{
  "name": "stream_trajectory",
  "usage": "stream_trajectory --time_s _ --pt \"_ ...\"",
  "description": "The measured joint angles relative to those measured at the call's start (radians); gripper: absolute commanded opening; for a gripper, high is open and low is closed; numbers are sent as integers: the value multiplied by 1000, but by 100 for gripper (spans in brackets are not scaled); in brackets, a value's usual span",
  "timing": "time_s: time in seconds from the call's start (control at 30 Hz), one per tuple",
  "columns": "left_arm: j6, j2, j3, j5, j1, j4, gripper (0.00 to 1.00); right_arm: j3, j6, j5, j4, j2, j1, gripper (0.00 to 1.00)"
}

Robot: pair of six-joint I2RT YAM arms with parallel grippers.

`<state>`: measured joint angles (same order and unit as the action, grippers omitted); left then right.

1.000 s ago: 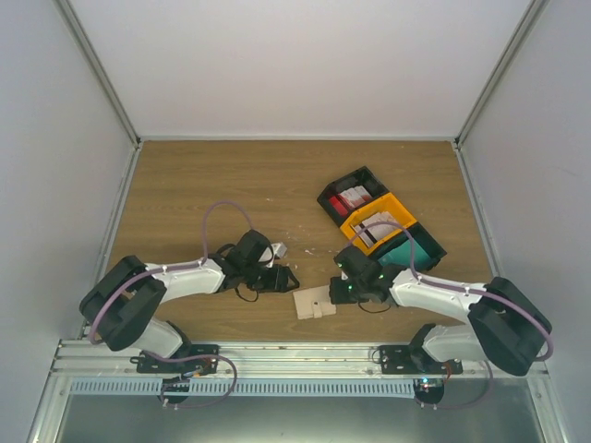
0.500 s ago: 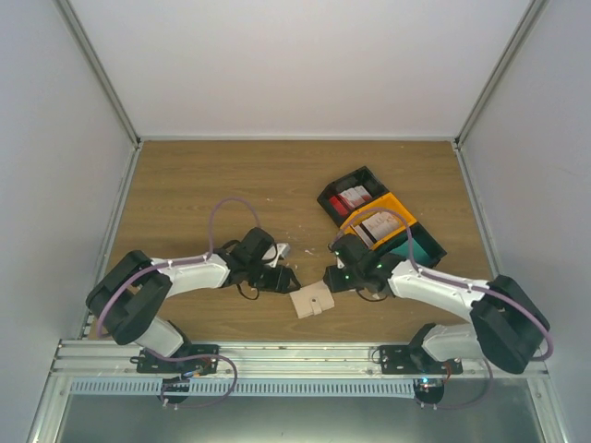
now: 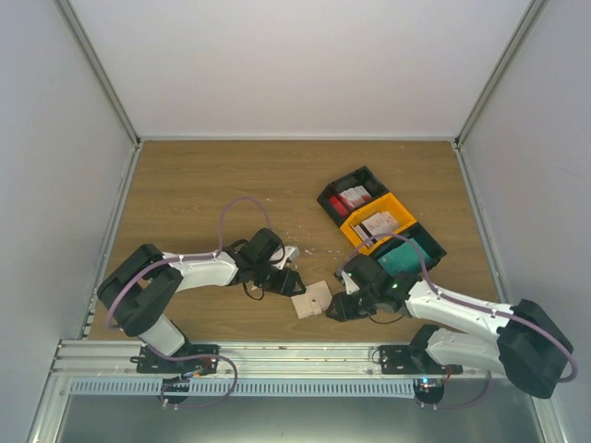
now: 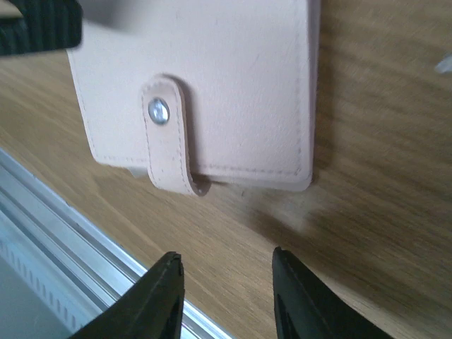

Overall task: Put the credit cards into the card holder
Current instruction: Pick up the card holder from the center of the board.

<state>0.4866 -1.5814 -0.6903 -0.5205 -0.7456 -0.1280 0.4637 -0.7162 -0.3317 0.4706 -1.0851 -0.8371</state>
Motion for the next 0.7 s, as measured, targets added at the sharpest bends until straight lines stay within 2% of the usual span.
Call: stream_trajectory --time_s 0.2,0.53,0.63,0.7 --pt "-6 -16 -3 -21 -1 5 53 -11 -7 -52 -33 -80 -2 31" --pt "-13 -56 -2 -140 1 35 52 39 -37 51 -143 -218 -4 21" --pt "-16 -82 -1 -209 1 57 47 42 -45 80 -187 -237 -3 20" --pt "-8 -95 0 -239 2 68 38 36 -52 92 -217 -243 -3 19"
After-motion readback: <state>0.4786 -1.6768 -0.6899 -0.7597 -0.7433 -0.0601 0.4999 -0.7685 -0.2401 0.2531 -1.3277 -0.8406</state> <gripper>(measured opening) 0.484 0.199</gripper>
